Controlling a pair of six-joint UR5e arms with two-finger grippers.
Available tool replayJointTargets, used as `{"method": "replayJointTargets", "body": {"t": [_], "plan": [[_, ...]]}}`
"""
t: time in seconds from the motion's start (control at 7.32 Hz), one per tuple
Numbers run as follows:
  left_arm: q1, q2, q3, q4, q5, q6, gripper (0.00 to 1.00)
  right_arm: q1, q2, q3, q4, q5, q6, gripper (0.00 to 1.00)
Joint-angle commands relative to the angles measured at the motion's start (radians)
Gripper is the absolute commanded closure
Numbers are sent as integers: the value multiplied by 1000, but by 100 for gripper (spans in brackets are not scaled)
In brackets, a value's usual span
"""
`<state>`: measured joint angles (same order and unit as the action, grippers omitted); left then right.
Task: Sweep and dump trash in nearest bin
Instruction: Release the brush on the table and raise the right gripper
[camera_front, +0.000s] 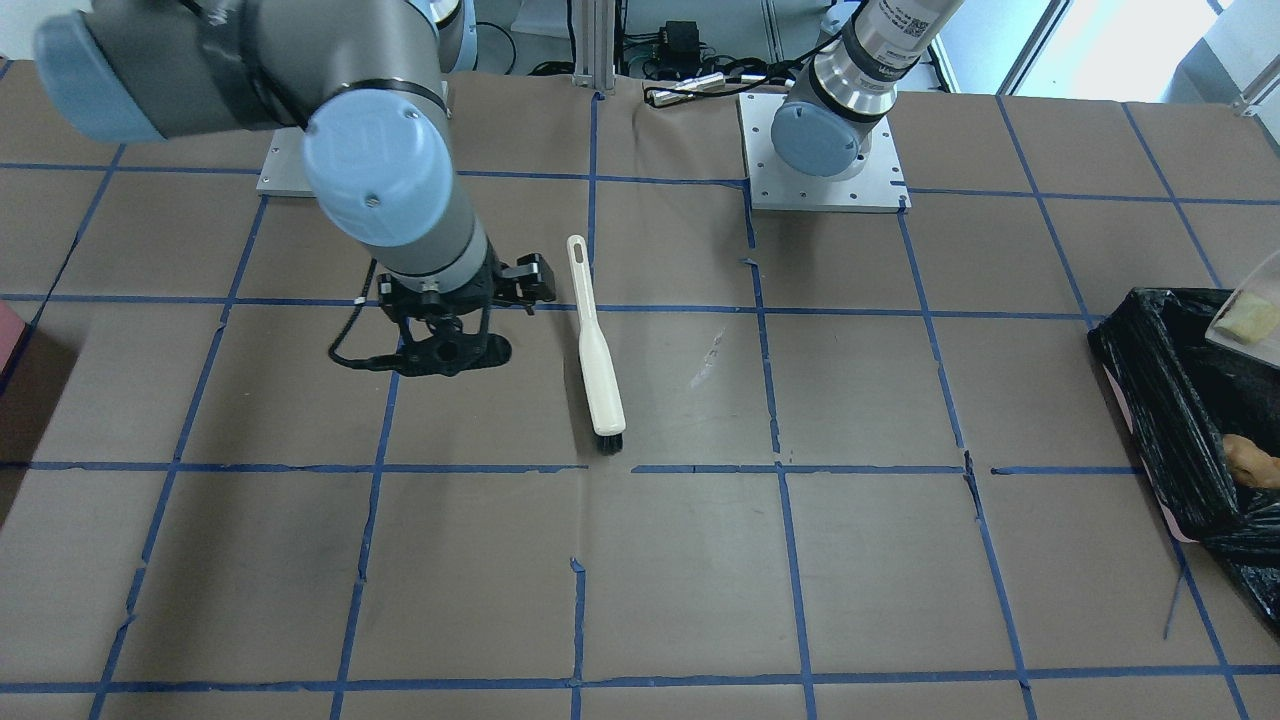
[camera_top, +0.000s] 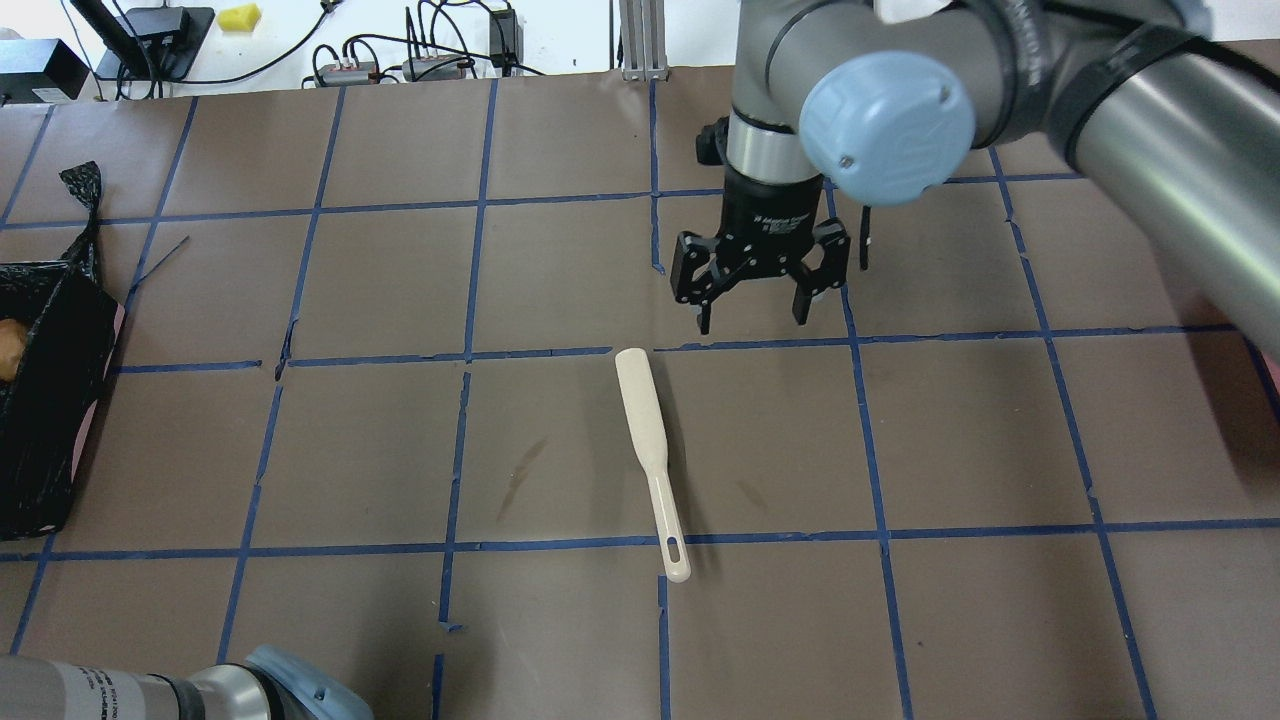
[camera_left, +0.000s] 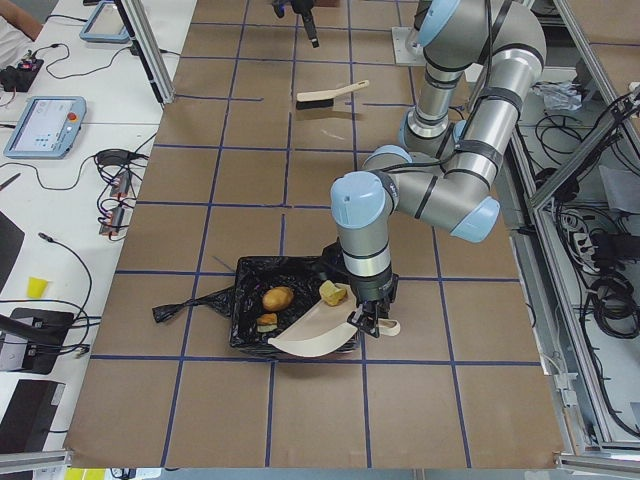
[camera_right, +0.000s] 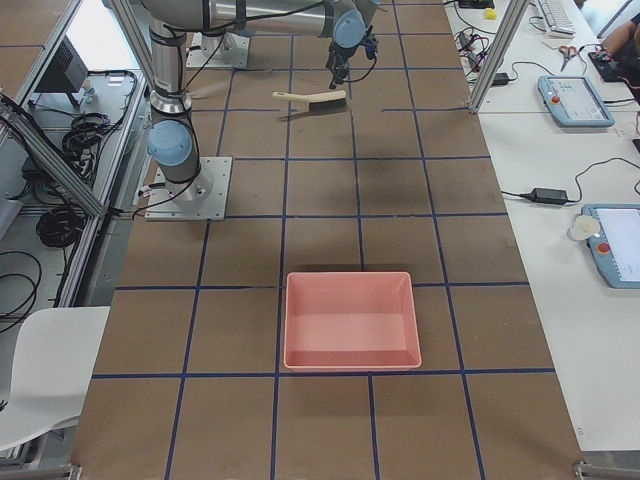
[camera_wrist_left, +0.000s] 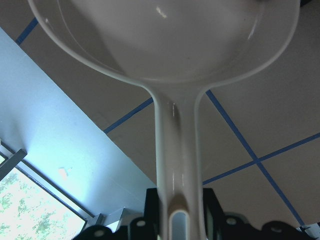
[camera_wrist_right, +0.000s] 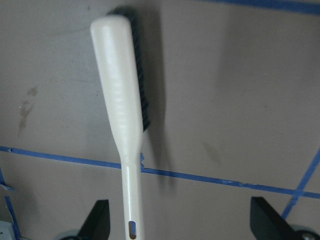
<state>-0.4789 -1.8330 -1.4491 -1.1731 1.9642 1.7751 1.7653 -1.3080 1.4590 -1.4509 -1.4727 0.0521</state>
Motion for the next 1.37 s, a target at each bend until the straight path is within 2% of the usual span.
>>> {"method": "replayJointTargets", "body": {"t": [0.0, 0.14, 0.41, 0.55, 0.82, 0.96, 1.23], "plan": [[-58, 26, 4, 12, 33, 7, 99, -101, -68, -54, 52, -48, -87, 0], [-102, 64, -10, 12, 77, 7, 100, -124, -142, -36, 43, -46, -116, 0], [-106, 38, -19, 26, 100, 38, 100, -199, -210, -25, -83, -38, -262, 0], [-106, 34, -22, 26, 137, 50, 100, -207, -226, 18, -94, -49, -270, 0], [-112, 41, -25, 27, 171, 56, 100, -205, -275, 153, -208, -48, -267, 0], [-116, 40, -22, 39, 198, 75, 100, -204, -280, 161, -242, -49, -261, 0], [-182, 63, -17, 36, 193, 83, 100, -202, -310, 167, -215, -51, -259, 0]]}}
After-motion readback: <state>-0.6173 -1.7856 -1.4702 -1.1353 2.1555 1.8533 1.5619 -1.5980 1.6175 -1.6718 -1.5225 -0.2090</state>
